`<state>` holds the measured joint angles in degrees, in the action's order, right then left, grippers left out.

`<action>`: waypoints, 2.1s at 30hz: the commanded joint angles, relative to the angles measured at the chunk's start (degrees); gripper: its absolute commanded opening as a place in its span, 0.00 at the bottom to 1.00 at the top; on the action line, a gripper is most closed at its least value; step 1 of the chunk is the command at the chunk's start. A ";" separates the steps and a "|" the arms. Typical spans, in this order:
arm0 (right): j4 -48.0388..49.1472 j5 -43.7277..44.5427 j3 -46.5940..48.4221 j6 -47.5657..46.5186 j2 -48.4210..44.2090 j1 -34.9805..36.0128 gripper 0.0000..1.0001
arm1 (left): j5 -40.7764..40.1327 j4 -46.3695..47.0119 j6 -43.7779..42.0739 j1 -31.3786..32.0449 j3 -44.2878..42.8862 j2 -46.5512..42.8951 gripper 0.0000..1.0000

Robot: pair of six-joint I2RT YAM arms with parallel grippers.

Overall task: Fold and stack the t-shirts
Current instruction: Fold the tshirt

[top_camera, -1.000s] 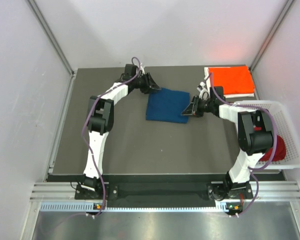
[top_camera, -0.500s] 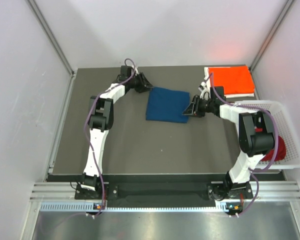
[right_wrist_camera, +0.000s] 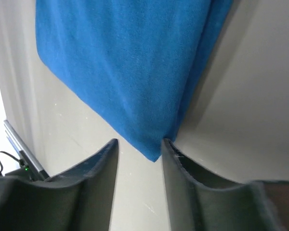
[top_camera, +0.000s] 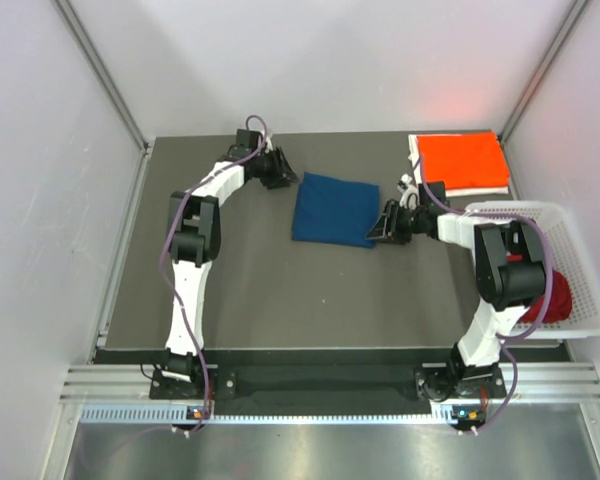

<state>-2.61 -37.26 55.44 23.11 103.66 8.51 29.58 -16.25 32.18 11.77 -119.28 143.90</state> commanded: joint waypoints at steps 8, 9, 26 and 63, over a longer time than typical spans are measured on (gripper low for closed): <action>-4.07 11.49 8.01 1.67 -4.79 -0.95 0.61 | -0.15 -2.83 -6.88 0.53 27.59 -22.87 0.49; -4.15 11.85 10.19 1.85 -4.08 -1.13 0.63 | 0.21 -2.47 -6.52 0.62 28.57 -22.96 0.48; -1.97 17.48 29.46 -0.09 16.30 -2.01 0.57 | 1.18 -0.19 -6.17 4.31 33.76 -19.35 0.45; 1.47 6.50 7.31 0.53 -1.71 1.24 0.48 | -1.32 -9.86 -2.13 3.35 39.57 -36.31 0.35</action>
<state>-2.85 -28.40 63.24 25.65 102.96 8.82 23.99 -27.07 28.88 14.61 -77.71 112.57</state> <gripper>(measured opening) 0.448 0.348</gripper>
